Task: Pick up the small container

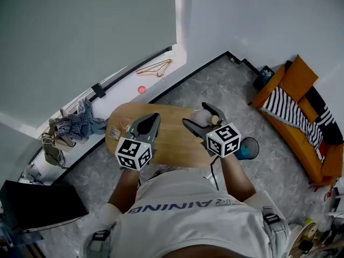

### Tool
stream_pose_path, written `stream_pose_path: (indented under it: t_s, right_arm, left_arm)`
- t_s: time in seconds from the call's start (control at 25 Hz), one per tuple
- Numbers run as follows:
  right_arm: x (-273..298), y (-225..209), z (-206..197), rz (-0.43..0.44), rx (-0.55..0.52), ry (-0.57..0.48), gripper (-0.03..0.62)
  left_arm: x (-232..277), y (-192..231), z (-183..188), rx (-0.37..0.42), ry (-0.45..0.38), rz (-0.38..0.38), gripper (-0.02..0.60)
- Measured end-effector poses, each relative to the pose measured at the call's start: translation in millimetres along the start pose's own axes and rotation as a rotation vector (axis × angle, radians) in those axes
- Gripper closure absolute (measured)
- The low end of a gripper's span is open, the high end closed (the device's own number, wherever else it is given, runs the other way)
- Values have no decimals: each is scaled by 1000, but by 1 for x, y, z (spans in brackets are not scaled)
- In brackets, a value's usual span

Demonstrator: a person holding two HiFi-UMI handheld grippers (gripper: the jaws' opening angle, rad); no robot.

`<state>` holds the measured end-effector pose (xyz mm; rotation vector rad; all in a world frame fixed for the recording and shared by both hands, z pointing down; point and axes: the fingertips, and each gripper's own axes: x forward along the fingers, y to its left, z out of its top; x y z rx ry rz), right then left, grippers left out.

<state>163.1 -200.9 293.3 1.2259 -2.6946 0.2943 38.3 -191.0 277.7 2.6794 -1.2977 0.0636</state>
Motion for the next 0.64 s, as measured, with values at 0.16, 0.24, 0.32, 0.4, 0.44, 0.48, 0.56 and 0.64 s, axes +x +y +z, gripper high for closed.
stream_pose_path:
  t_s: [0.16, 0.24, 0.32, 0.4, 0.44, 0.48, 0.56, 0.64]
  right_arm:
    - [1, 0, 2, 4, 4, -6, 160]
    - [1, 1, 2, 5, 6, -8, 160]
    - [0, 1, 1, 8, 7, -8, 160]
    - [-1, 2, 0, 14, 7, -6, 160]
    - [-2, 3, -1, 17, 7, -5, 160]
    - [-2, 3, -2, 19, 6, -4, 160]
    - [-3, 5, -4, 23, 4, -1, 160]
    - [-4, 6, -5, 26, 4, 1, 160]
  left_arm:
    - [-1, 0, 2, 2, -9, 5, 581]
    - [-2, 0, 2, 3, -11, 7, 581]
    - [-3, -1, 2, 4, -13, 10, 581]
    - [-4, -2, 2, 3, -16, 14, 581]
    - [-6, -3, 2, 2, -17, 17, 581]
    - [-7, -4, 1, 1, -17, 20, 581]
    - [-9, -5, 0, -2, -16, 23, 581]
    - [-11, -6, -2, -5, -15, 26, 581]
